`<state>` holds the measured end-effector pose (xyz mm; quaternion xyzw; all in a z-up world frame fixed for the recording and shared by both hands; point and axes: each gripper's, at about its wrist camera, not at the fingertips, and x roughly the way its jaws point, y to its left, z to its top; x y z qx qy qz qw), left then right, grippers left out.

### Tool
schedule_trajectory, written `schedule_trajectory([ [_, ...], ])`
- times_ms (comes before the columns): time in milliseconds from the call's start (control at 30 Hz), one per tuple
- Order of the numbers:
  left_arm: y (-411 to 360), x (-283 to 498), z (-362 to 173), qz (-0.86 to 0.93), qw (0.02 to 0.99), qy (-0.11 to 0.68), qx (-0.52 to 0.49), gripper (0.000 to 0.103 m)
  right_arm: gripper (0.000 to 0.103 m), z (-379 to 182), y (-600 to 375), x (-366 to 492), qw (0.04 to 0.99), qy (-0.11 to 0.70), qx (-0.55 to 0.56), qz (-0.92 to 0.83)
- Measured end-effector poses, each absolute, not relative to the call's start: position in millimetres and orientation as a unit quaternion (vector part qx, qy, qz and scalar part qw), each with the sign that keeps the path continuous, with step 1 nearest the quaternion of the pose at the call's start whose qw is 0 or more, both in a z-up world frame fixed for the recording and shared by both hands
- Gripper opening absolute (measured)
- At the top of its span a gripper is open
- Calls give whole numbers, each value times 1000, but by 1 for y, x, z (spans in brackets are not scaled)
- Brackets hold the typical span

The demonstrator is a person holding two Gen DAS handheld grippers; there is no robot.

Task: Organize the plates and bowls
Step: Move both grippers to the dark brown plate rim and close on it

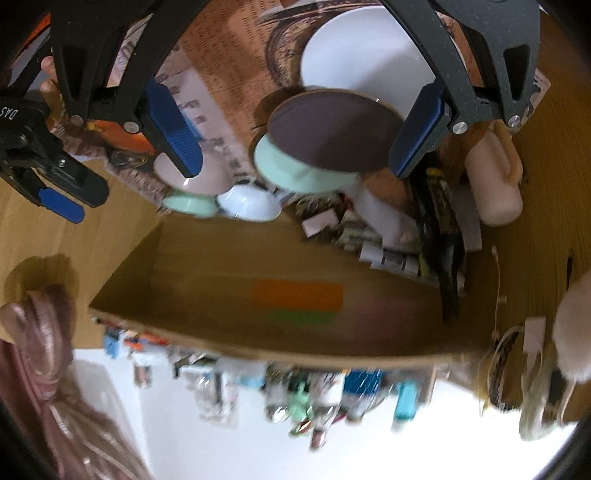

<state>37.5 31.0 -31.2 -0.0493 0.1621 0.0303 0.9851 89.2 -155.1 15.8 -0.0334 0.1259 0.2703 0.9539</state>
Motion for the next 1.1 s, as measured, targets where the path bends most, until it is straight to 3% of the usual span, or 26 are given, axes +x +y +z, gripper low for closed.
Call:
schedule_trajectory([
  [367, 79, 75, -63, 49, 971, 232, -39, 101, 103, -32, -126, 142, 924, 232, -29, 302],
  [500, 100, 91, -70, 53, 964, 259, -37, 85, 101, -50, -116, 162, 913, 273, -24, 304],
  [933, 166, 136, -101, 68, 937, 335, -75, 67, 70, -80, -70, 212, 872, 358, -54, 329],
  [1000, 174, 142, -107, 64, 931, 349, -87, 57, 69, -85, -62, 219, 863, 377, -61, 331],
  [1100, 179, 148, -113, 62, 927, 358, -90, 52, 60, -94, -55, 230, 850, 403, -61, 334],
])
